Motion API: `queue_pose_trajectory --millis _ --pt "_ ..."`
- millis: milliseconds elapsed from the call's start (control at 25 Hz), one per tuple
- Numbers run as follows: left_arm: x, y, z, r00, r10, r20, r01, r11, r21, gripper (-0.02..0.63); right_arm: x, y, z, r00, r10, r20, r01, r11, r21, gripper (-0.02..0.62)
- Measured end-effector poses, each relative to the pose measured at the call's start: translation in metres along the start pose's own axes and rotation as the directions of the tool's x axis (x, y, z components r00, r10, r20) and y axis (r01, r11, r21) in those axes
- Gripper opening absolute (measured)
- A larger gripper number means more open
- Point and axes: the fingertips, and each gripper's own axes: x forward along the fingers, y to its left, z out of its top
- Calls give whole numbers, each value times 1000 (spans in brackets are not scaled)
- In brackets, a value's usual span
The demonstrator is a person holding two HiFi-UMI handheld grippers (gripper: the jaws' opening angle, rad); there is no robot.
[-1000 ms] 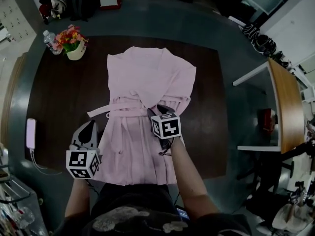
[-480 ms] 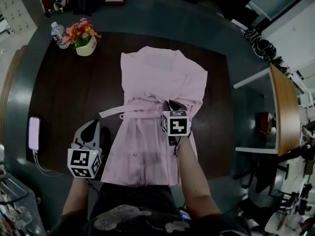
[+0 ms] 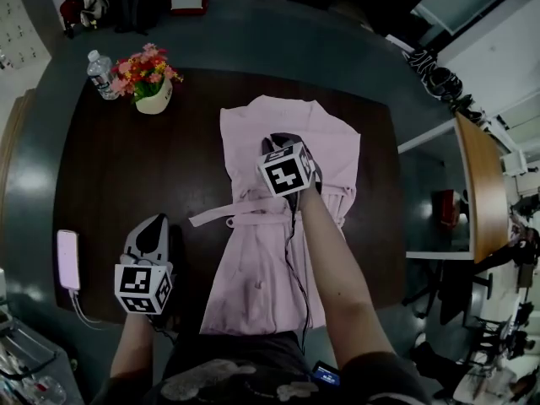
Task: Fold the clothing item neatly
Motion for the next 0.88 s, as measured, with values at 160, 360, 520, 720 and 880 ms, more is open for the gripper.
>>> queue_pose_trajectory --millis 160,360,520,720,880 --pt "4 11 -7 1000 -10 -19 9 1000 -21 11 35 37 18 992 123 25 -122 992 -24 100" --pt "9 19 -9 999 -22 -33 21 999 -34 9 27 50 29 978 131 164 -151 982 115 146" --pt "14 23 -10 999 -37 -35 35 999 -39 11 10 55 -4 984 138 112 -161 960 231 144" --pt "20 19 -16 997 -62 -44 60 997 -44 11 20 90 -41 967 254 7 -248 937 245 144" --pt "22 8 -18 995 -90 -42 89 995 -33 11 5 113 -33 947 315 71 -323 924 204 144"
